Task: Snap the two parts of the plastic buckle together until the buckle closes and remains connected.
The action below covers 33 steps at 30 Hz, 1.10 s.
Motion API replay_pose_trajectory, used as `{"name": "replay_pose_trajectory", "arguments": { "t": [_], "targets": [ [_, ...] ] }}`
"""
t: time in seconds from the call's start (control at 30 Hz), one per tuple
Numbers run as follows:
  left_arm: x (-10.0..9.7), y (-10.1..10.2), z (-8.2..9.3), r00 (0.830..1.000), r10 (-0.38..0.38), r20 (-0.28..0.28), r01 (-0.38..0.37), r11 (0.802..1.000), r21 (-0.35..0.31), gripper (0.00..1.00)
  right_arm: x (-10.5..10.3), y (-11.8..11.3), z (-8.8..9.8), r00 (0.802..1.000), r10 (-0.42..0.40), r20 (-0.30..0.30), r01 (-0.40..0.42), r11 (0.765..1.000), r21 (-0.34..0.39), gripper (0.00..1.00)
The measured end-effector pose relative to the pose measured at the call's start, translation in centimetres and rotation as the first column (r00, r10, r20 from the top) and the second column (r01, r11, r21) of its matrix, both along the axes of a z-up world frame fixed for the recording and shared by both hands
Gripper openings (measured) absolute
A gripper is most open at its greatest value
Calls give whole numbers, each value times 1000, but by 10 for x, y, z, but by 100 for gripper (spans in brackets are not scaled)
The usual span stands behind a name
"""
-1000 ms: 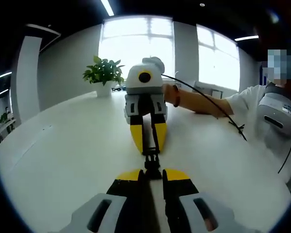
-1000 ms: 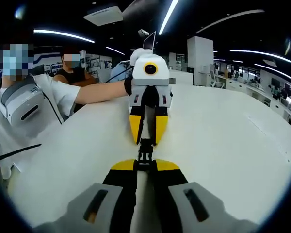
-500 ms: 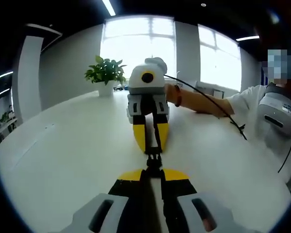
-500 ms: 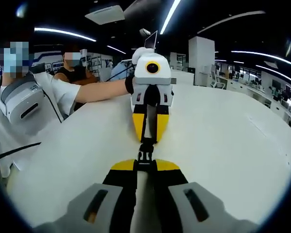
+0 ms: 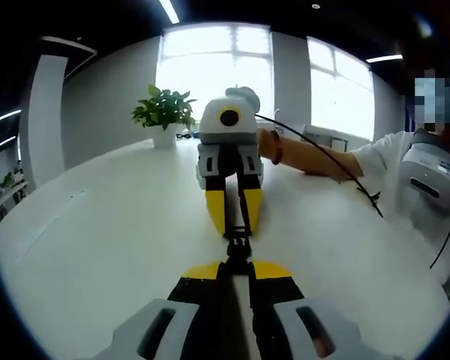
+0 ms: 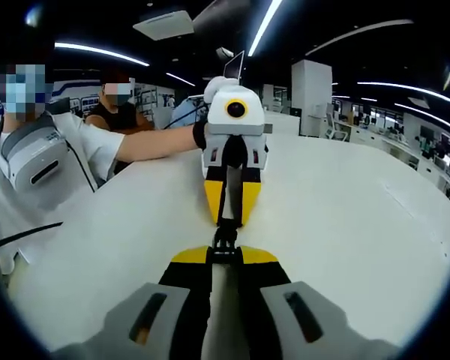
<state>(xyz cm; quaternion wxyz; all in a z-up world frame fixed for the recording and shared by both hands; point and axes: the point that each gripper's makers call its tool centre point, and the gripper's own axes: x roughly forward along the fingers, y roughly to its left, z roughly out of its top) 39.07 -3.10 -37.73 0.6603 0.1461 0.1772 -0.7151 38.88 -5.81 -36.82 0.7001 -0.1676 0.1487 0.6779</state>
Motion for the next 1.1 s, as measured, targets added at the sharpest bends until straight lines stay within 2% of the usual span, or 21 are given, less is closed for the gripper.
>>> {"name": "replay_pose_trajectory", "arguments": {
  "t": [0.73, 0.77, 0.83, 1.1],
  "targets": [
    [12, 2, 1, 997, 83, 0, -83, 997, 2, 11, 13, -1, -2, 997, -69, 20, 70, 998, -5, 11],
    [12, 2, 1, 997, 83, 0, -83, 997, 0, 11, 14, -1, -1, 997, -53, 56, 53, 999, 8, 11],
    [13, 2, 1, 997, 83, 4, -83, 997, 0, 11, 16, -2, -2, 997, -81, 2, 81, 996, 24, 11],
    [12, 1, 0, 997, 75, 7, -75, 997, -7, 11, 14, -1, -2, 998, -65, 27, 65, 998, 9, 11]
  ]
}}
